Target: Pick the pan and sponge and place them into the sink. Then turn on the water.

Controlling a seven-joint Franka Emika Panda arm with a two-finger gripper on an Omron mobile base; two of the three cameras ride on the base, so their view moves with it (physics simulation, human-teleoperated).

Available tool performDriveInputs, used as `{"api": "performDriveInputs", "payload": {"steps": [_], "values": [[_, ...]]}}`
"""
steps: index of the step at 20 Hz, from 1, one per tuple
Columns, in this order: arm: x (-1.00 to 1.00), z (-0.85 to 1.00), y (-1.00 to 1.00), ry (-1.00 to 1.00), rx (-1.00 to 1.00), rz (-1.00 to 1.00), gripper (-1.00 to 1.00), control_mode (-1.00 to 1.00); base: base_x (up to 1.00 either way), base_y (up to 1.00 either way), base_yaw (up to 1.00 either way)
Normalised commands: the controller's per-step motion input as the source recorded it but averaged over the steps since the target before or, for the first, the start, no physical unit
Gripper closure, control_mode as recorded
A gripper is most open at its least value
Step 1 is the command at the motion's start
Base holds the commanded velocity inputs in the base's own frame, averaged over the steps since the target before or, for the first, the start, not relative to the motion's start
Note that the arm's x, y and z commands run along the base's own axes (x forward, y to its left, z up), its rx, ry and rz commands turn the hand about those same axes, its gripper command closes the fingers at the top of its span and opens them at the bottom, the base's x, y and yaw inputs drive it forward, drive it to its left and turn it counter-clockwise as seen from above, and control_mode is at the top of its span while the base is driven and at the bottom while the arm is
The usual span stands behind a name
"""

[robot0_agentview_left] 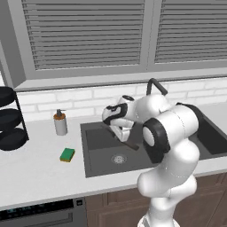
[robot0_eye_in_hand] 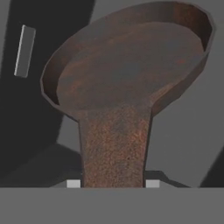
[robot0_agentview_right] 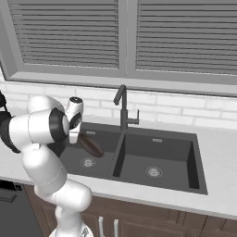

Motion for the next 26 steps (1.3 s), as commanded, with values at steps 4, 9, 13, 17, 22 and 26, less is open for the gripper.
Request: {"api": "performDriveInputs", "payload": {"steps": [4, 9, 13, 17, 22, 26], "values": [[0.16, -0.42, -0.11, 0.00, -0.04, -0.06, 1.00, -1.00, 0.00, 0.00, 0.00], [0.22, -0.48, -0.06, 0.00, -0.05, -0.03, 1.00, -1.00, 0.00, 0.00, 0.00], [0.33, -0.48, -0.01, 0.02, -0.05, -0.03, 1.00, -1.00, 0.00, 0.00, 0.00], [0.37, -0.50, -0.02, 0.07, -0.04, -0.03, 1.00, -1.00, 0.00, 0.00, 0.00], [0.33, -0.51, -0.14, 0.13, -0.02, -0.02, 1.00, -1.00, 0.00, 0.00, 0.00], [0.26, -0.32, -0.12, 0.11, -0.02, -0.01, -1.00, -1.00, 0.00, 0.00, 0.00]]}}
